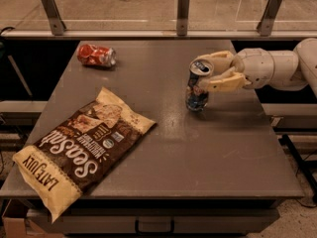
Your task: Place redbull can upright
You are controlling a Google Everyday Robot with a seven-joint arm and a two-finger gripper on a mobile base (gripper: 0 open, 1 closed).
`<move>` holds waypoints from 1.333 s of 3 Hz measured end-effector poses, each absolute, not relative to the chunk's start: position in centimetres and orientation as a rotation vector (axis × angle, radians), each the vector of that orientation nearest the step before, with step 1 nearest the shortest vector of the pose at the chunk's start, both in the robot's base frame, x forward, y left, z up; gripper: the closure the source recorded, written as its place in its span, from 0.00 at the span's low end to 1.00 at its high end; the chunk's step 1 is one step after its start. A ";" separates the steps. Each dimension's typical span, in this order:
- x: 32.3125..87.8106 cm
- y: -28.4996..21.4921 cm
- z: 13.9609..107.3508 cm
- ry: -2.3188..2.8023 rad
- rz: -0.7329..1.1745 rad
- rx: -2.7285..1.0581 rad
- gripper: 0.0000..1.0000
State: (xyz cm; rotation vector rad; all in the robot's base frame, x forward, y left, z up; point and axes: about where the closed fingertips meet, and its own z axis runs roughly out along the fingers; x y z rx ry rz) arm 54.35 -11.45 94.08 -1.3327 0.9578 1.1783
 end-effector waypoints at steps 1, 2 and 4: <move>54.1 -11.1 93.1 0.974 1.192 -1.354 0.11; 54.1 -10.8 92.4 0.995 1.200 -1.373 0.00; 55.2 -16.9 93.9 1.181 1.022 -1.370 0.00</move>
Offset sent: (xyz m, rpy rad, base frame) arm -0.0057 0.0022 -0.0280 -0.0799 0.0413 0.0364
